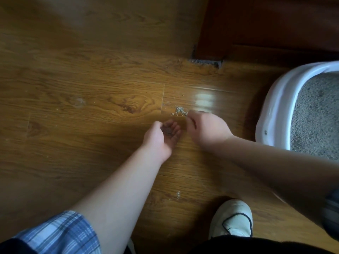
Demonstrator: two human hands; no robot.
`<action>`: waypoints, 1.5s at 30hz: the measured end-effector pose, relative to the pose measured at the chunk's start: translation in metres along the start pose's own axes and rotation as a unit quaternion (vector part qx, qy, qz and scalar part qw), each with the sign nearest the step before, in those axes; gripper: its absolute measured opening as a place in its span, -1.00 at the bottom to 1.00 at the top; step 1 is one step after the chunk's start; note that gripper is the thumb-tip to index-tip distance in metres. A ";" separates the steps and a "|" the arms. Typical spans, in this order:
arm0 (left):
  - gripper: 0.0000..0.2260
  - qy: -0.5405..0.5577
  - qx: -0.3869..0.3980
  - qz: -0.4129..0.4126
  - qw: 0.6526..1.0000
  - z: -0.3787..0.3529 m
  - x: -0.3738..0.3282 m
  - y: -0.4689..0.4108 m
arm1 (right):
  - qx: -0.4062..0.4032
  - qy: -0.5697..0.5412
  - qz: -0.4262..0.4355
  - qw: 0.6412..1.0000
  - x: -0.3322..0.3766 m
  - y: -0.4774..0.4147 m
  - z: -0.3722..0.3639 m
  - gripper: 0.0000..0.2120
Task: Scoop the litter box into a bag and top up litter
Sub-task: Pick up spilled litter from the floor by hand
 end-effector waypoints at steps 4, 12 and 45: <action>-0.74 0.002 0.007 -0.022 1.000 0.007 -0.015 0.000 | 0.188 -0.123 -0.220 0.949 -0.024 -0.028 -0.004 -0.80; -0.75 0.015 0.019 -0.038 0.999 0.014 -0.022 0.004 | 0.263 -0.217 -0.345 0.874 -0.017 -0.063 -0.017 -0.69; -0.74 0.049 0.010 -0.008 0.999 0.027 -0.013 0.017 | -0.048 0.325 0.259 0.908 -0.012 -0.071 -0.026 -0.69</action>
Point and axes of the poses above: each hand's wrist, its own y-axis away from the middle knuckle, its own z-axis out of the back of the hand, x = y × z, the point moved 2 cm from there along -y, towards the middle knuckle, and after that the axes turned 3 degrees about -x, right-handed, at the moved point
